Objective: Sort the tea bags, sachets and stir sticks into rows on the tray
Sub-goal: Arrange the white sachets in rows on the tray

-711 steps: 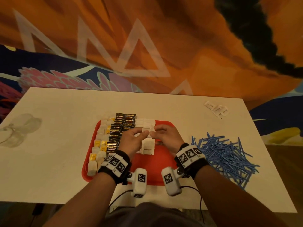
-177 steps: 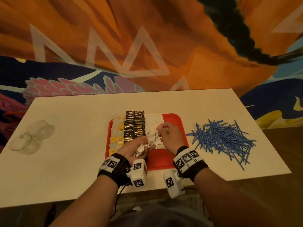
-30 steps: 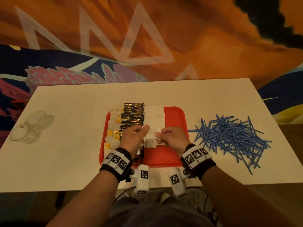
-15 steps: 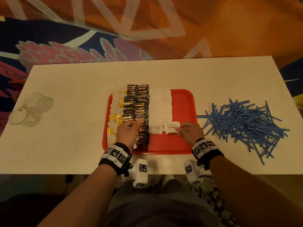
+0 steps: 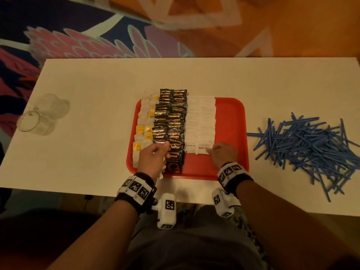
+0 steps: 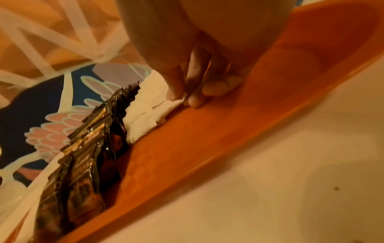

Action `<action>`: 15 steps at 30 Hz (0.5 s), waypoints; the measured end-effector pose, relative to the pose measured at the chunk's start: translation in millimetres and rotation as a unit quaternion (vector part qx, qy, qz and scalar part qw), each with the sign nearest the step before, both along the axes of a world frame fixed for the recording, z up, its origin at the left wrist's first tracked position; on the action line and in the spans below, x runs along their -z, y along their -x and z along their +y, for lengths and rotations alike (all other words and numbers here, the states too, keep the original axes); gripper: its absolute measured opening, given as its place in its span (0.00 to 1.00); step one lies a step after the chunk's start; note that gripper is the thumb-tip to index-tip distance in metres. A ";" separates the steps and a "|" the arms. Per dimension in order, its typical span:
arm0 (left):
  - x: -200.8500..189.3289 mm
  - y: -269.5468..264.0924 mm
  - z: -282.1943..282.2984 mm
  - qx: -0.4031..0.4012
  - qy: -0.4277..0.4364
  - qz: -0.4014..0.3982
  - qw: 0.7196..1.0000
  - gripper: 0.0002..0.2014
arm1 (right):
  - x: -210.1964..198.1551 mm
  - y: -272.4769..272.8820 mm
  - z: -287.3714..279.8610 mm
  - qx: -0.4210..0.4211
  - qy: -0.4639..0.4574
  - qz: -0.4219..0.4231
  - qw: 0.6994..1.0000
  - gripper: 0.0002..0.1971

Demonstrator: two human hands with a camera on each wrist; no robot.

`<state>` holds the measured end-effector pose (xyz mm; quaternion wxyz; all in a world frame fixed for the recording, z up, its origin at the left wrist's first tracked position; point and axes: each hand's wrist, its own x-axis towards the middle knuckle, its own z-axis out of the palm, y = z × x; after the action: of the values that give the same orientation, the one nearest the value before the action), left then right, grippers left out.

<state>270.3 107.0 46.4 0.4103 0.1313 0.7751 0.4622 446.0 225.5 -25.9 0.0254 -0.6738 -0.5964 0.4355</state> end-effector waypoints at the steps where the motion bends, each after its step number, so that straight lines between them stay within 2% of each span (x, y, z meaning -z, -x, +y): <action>1: -0.1 0.4 -1.2 -0.002 0.002 0.000 1.000 0.13 | 0.4 0.4 -0.4 0.002 -0.005 -0.008 1.000 0.08; 5: -2.0 1.8 -4.3 -0.006 0.001 0.002 1.000 0.14 | -0.8 0.1 -3.3 0.009 -0.048 -0.006 0.999 0.11; 9: -4.0 3.2 -4.7 -0.015 0.006 0.001 1.000 0.14 | -4.4 8.2 -7.8 -0.128 -0.163 0.021 0.978 0.04; 12: -4.3 3.0 -5.3 -0.012 0.008 0.004 1.000 0.14 | -1.0 16.9 -9.6 -0.208 -0.182 0.028 0.961 0.06; 15: -3.2 3.5 -6.4 -0.007 0.012 0.012 1.000 0.14 | 5.2 18.5 -7.9 -0.221 -0.166 0.019 0.961 0.09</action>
<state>266.9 100.6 49.5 0.3991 0.1268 0.7863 0.4542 427.4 217.7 -31.1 0.0509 -0.5030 -0.7940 0.3376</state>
